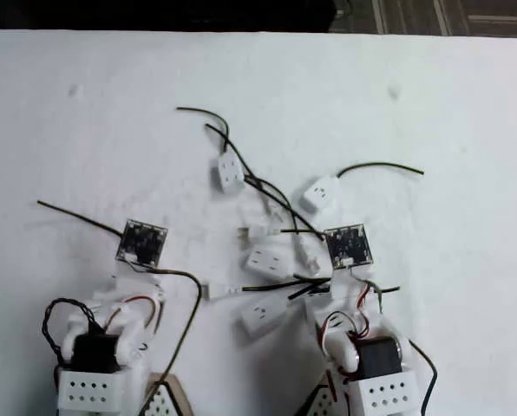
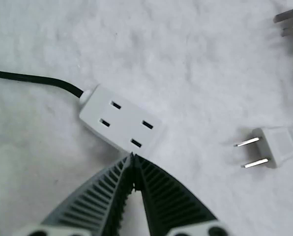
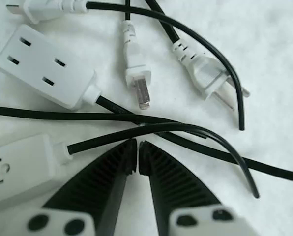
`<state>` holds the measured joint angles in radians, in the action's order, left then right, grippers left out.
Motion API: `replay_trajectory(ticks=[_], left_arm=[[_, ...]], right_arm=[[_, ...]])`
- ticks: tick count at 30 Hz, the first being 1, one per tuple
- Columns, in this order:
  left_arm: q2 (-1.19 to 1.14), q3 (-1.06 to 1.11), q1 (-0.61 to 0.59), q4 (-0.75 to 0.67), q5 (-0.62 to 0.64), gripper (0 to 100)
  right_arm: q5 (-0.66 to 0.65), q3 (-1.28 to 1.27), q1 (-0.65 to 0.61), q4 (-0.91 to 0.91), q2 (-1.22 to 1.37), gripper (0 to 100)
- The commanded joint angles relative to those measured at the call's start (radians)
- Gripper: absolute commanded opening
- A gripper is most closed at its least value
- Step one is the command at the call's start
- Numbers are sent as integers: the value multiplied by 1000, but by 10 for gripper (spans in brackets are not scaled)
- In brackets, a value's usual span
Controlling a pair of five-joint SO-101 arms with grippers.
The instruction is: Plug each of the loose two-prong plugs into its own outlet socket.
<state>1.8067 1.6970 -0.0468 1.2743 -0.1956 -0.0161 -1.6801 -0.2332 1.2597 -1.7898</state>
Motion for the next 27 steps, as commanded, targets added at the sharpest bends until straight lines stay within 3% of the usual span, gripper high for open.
replay_trajectory(ticks=[1,27], left_arm=[[5,-3,8,3,3,24],[5,-25,51,9,2,24]], right_arm=[[-2,-11,7,7,-8,19],[-2,-11,7,7,-8,19]])
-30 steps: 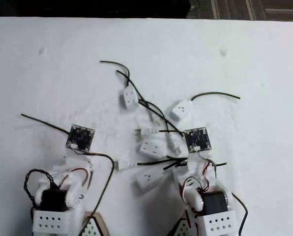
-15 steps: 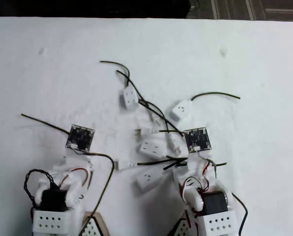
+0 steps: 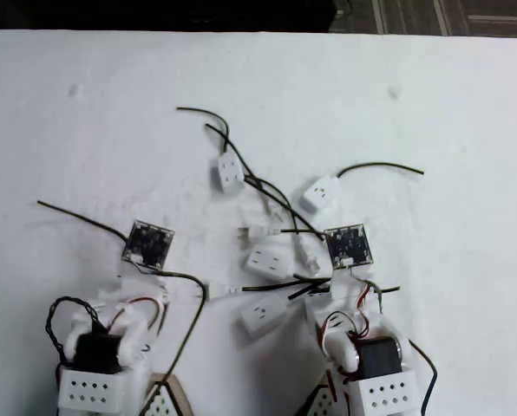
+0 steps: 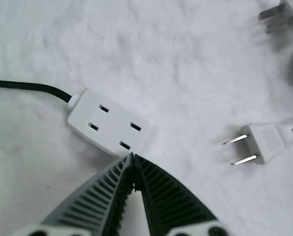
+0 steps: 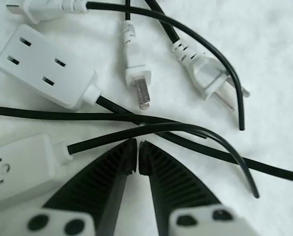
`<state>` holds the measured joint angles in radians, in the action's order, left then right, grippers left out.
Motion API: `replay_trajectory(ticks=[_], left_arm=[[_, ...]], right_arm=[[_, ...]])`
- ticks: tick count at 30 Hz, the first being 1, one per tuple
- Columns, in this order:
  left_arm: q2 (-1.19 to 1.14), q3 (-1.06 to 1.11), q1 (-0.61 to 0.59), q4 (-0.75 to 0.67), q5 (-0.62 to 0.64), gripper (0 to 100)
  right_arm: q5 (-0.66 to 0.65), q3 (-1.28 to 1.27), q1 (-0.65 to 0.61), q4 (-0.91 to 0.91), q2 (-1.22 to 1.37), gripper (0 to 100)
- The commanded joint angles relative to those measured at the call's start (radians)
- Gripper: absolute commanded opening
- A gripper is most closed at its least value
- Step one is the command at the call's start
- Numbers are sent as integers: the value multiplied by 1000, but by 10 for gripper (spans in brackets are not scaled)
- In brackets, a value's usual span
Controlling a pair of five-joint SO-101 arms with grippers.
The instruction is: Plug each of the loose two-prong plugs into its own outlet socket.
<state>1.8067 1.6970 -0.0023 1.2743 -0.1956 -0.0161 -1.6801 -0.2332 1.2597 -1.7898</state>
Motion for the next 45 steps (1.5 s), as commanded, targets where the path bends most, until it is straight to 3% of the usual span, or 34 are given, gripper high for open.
replay_trajectory(ticks=[1,15,28,39,45], left_arm=[[5,-44,8,9,2,24],[5,-282,-8,31,2,24],[8,-374,-305,8,9,24],[8,-321,-328,0,9,24],[8,-296,-329,12,2,24]], right_arm=[[-2,-11,7,7,-8,19],[-2,-11,7,7,-8,19],[-2,-11,7,7,-8,19],[-5,-11,-44,7,-8,20],[-52,100,90,4,-10,21]])
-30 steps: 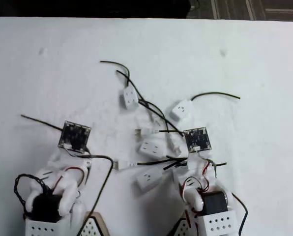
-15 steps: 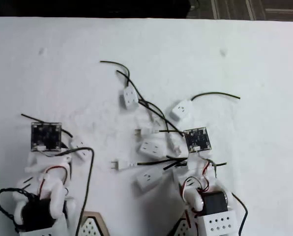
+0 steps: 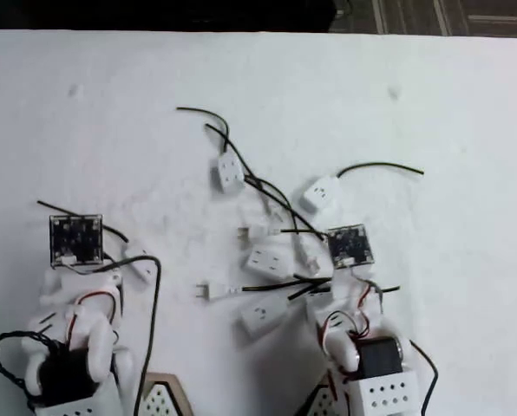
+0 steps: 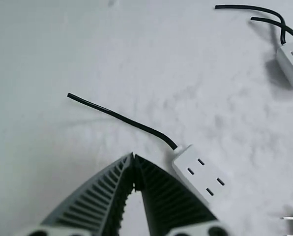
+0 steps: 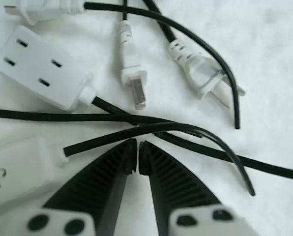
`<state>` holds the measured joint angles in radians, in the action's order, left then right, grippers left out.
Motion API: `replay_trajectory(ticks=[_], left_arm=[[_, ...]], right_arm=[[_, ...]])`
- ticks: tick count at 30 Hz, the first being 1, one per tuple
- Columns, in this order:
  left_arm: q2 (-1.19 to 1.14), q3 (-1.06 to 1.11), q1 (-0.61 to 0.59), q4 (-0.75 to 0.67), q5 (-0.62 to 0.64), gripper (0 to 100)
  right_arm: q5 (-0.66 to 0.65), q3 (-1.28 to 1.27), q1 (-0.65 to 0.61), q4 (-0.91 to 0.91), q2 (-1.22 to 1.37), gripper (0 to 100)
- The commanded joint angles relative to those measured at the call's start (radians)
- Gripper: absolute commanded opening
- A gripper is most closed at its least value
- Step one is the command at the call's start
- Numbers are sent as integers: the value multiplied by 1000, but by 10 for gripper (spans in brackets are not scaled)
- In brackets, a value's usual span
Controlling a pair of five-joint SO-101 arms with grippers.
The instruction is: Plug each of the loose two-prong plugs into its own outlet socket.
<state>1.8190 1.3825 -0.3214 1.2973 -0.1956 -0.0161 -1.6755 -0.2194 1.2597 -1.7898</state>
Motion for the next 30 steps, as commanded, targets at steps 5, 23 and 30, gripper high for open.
replay_trajectory(ticks=[5,23,30], left_arm=[[-4,68,-10,-12,-54,24],[-4,150,-5,-51,-91,24],[-4,178,-5,-86,-91,24]], right_arm=[[-462,236,122,1,-10,19],[-451,838,-42,25,762,27],[-451,1137,-108,168,1271,135]])
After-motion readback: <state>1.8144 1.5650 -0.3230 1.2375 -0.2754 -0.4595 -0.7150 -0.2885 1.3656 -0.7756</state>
